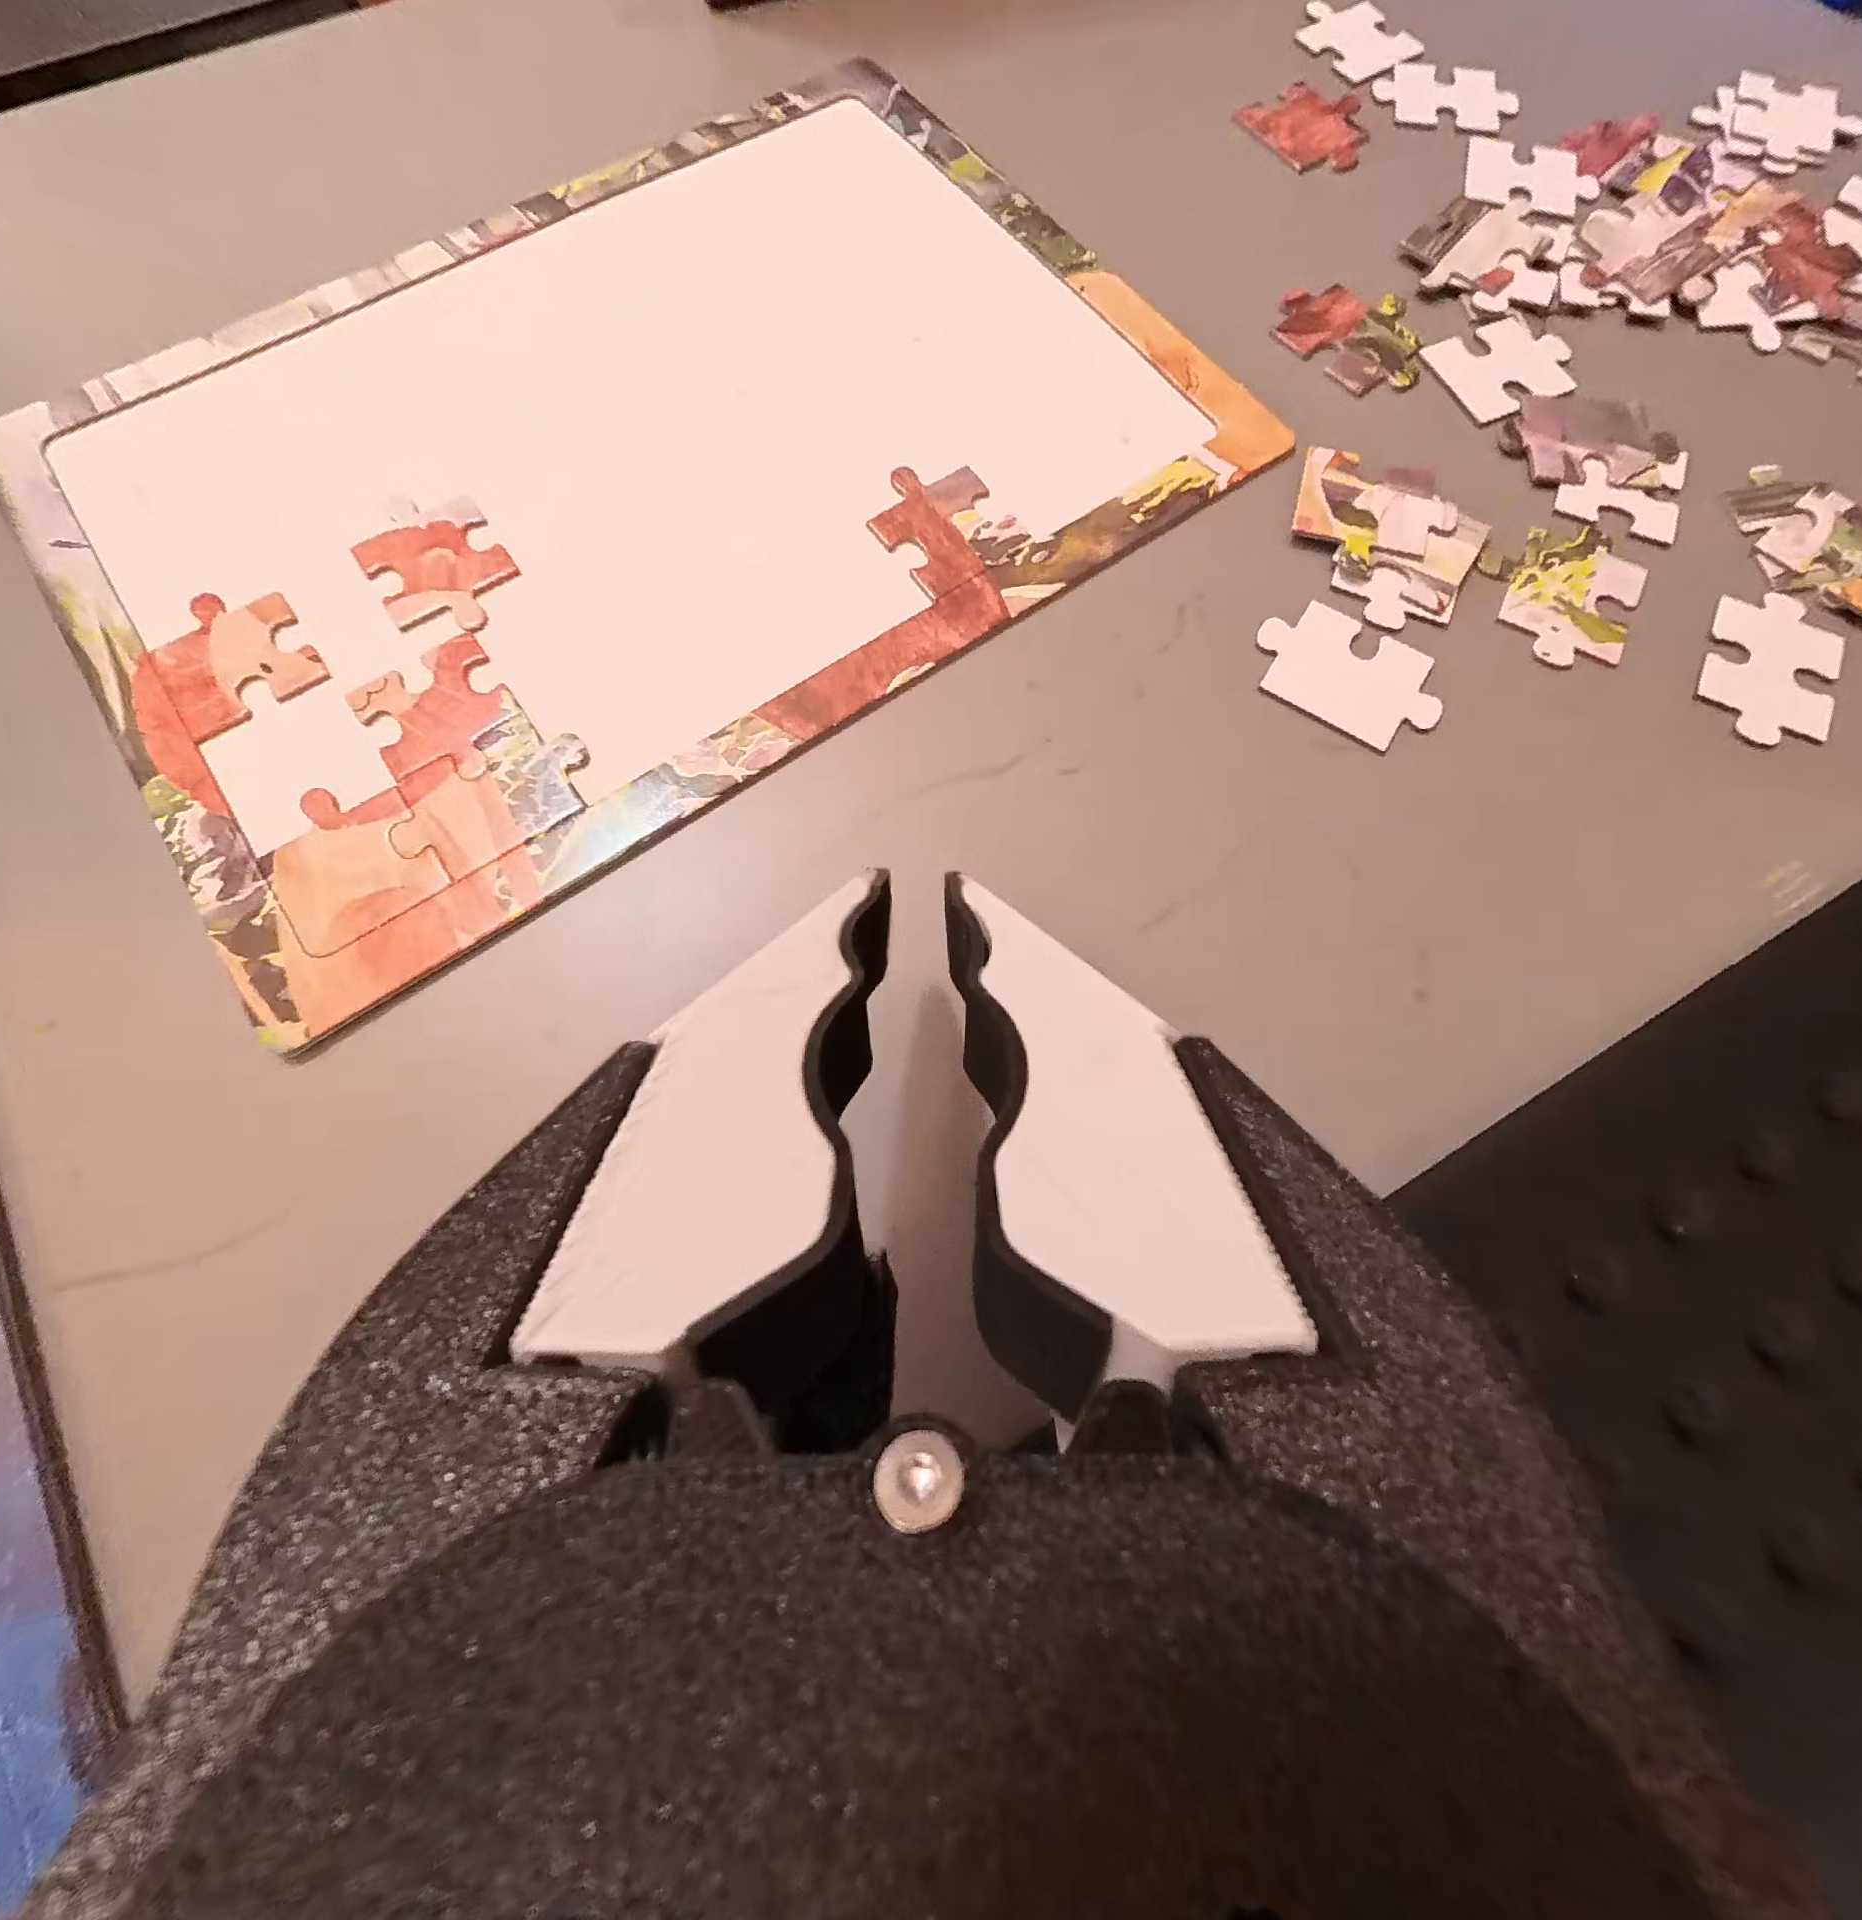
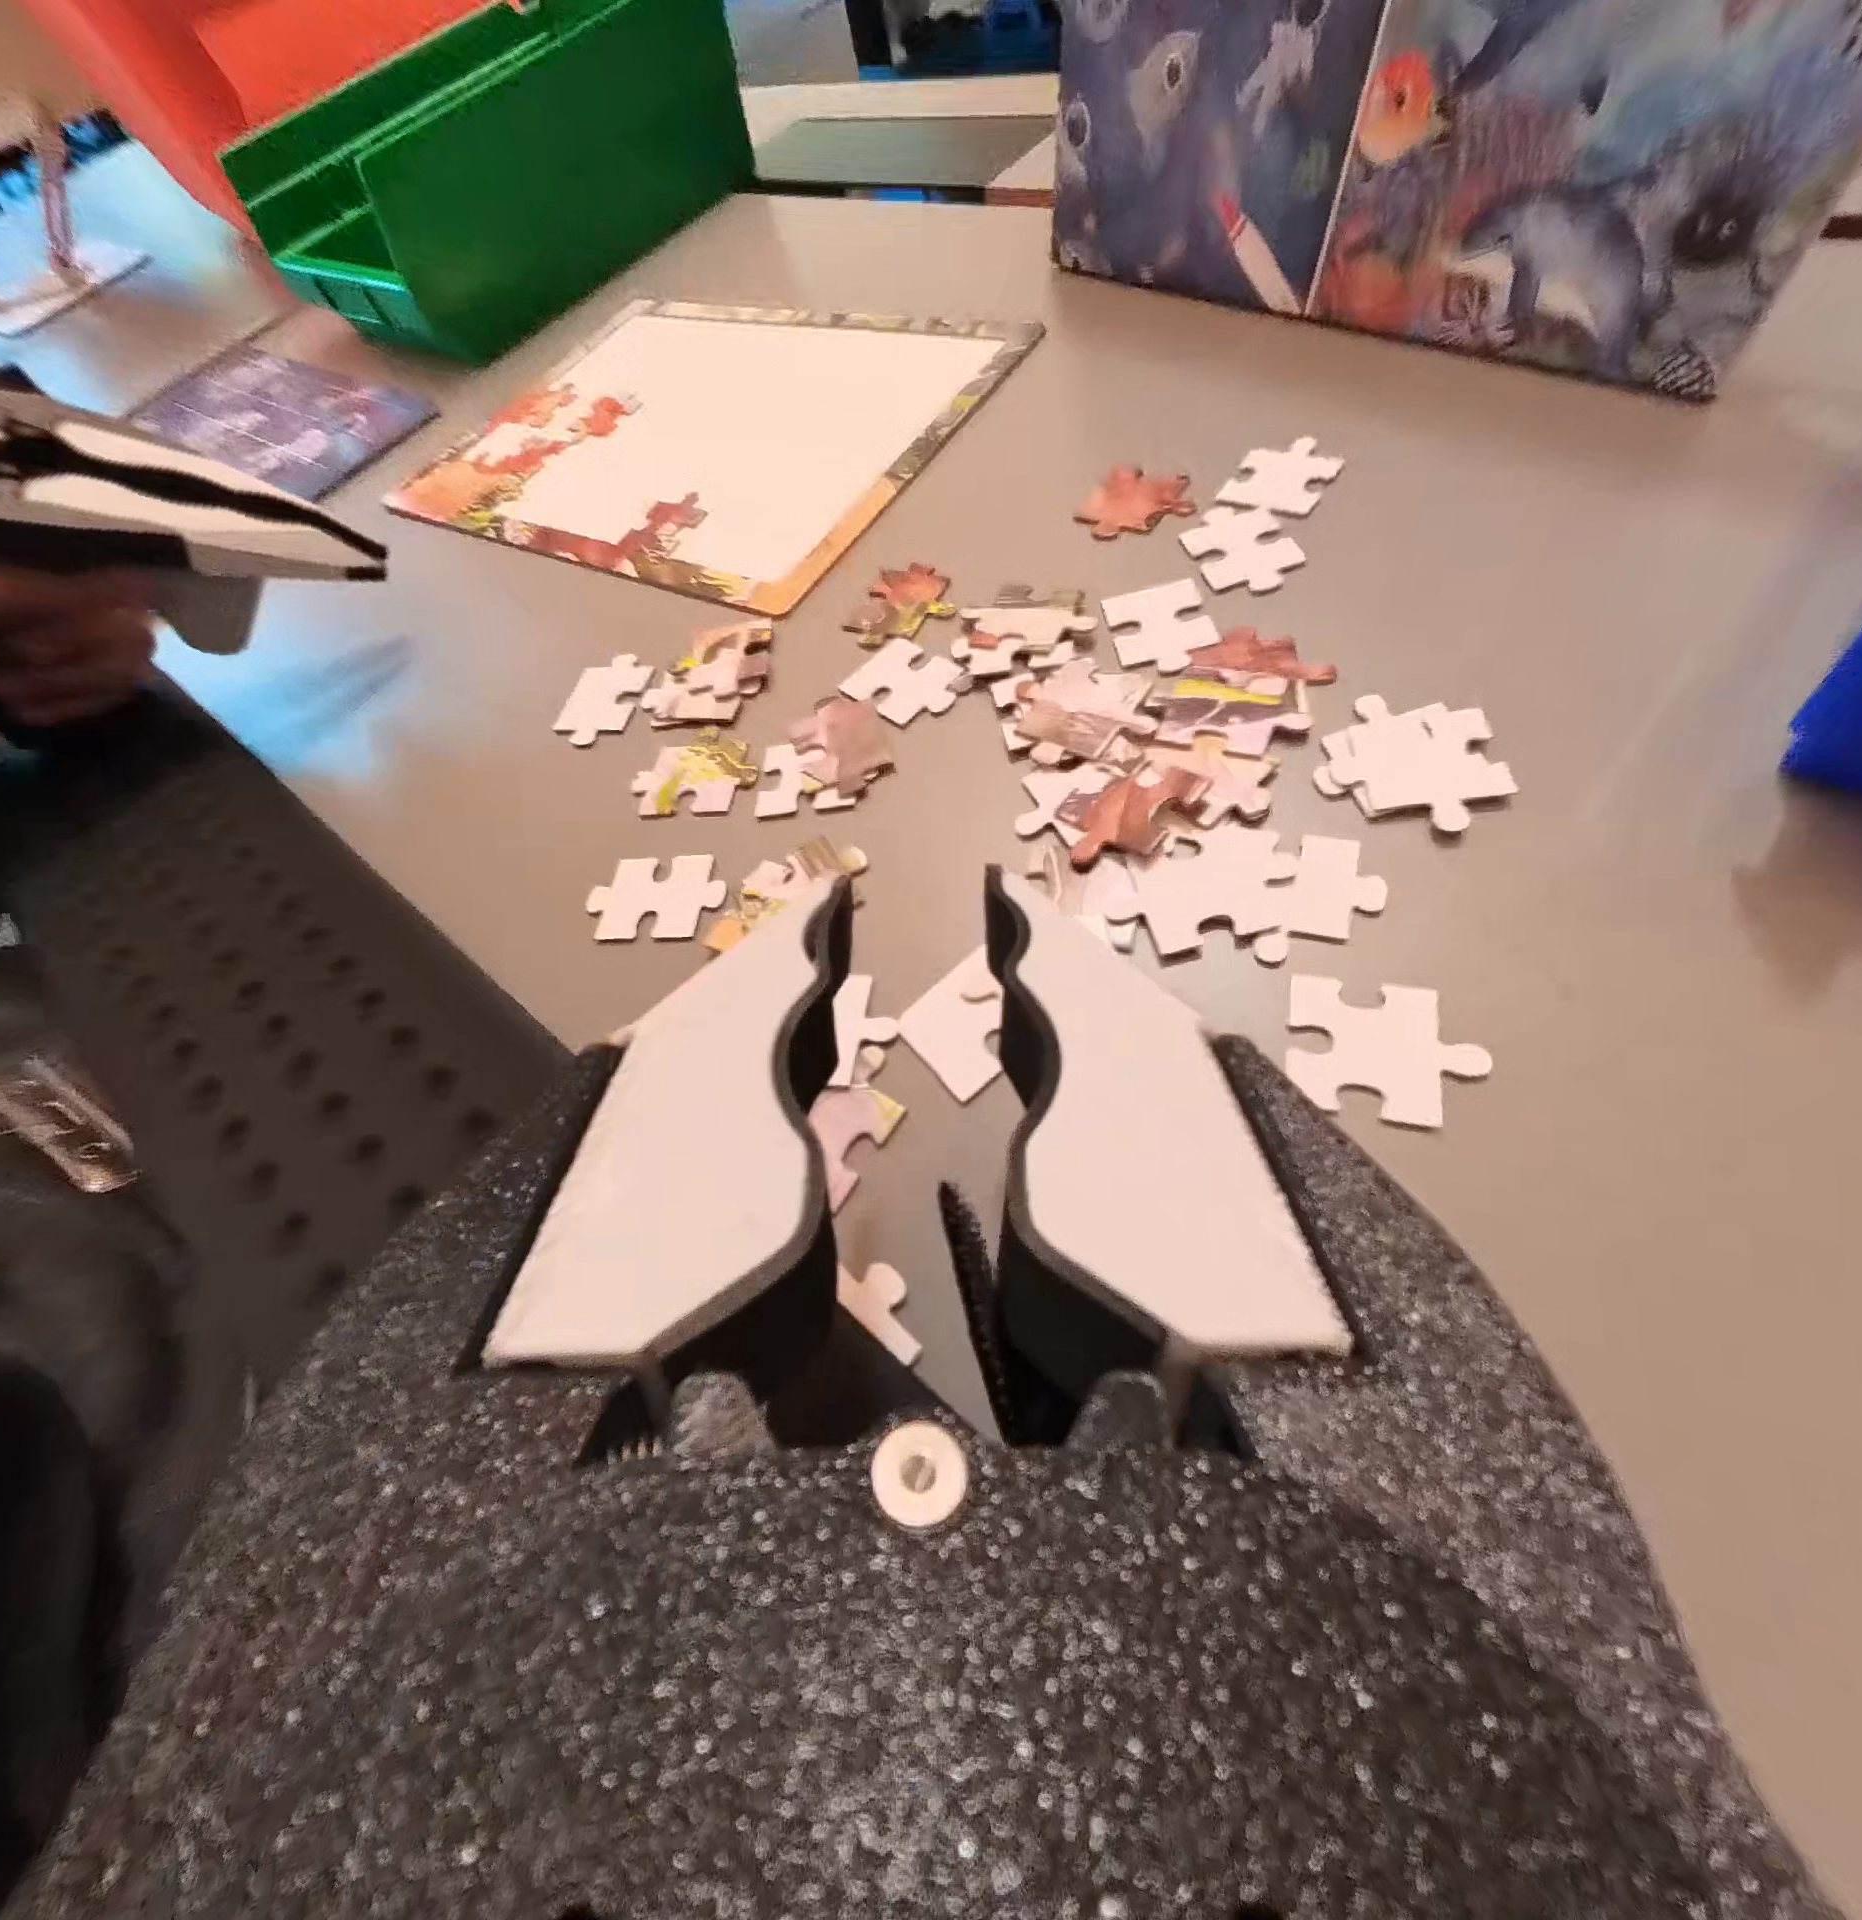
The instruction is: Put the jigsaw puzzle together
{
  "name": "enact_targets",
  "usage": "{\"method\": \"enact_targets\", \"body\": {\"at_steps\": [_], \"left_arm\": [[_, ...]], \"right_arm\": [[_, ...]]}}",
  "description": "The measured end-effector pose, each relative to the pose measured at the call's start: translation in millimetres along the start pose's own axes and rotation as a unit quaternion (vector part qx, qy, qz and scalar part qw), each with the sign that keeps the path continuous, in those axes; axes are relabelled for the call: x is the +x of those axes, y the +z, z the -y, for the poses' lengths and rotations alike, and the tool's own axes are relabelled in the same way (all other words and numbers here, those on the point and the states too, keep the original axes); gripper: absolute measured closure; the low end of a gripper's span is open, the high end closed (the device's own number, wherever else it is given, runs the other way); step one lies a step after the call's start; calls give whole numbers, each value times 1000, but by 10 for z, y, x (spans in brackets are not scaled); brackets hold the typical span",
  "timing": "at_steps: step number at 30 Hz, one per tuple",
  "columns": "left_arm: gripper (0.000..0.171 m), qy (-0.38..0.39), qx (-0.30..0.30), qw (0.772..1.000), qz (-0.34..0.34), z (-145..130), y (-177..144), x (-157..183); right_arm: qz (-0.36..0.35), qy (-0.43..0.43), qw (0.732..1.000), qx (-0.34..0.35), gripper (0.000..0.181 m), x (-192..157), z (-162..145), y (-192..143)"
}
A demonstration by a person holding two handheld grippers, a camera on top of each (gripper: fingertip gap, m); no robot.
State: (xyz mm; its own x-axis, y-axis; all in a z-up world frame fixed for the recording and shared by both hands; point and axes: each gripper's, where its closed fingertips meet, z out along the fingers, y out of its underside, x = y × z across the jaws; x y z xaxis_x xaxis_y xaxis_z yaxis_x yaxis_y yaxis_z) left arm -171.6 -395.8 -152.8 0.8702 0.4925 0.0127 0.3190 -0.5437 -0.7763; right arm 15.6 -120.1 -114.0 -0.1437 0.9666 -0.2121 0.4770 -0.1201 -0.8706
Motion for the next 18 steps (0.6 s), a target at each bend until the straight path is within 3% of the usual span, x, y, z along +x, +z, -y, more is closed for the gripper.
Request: {"method": "enact_targets", "body": {"at_steps": [4, 7, 11, 13, 15, 18], "left_arm": [[162, 1, -12, 1000, -23, -32, 36, 55], [162, 0, 3, 999, -34, 1, -3, 80], [162, -1, 17, 999, -47, 30, -35, 107], [162, -3, 19, 999, -51, 36, -39, 112], [162, -6, 19, 998, -57, 38, -40, 120], [162, -14, 15, 998, -66, 31, -26, 120]], "right_arm": [[-35, -13, 998, -56, 154, 159, -108, 90], [36, -12, 994, -105, 153, -144, -253, 215], [70, -71, 971, -215, 157, -345, -568, 252], [75, -106, 962, -239, 163, -373, -590, 224], [116, -149, 952, -242, 181, -516, -568, 199], [180, -164, 934, -260, 181, -679, -562, 206]]}}
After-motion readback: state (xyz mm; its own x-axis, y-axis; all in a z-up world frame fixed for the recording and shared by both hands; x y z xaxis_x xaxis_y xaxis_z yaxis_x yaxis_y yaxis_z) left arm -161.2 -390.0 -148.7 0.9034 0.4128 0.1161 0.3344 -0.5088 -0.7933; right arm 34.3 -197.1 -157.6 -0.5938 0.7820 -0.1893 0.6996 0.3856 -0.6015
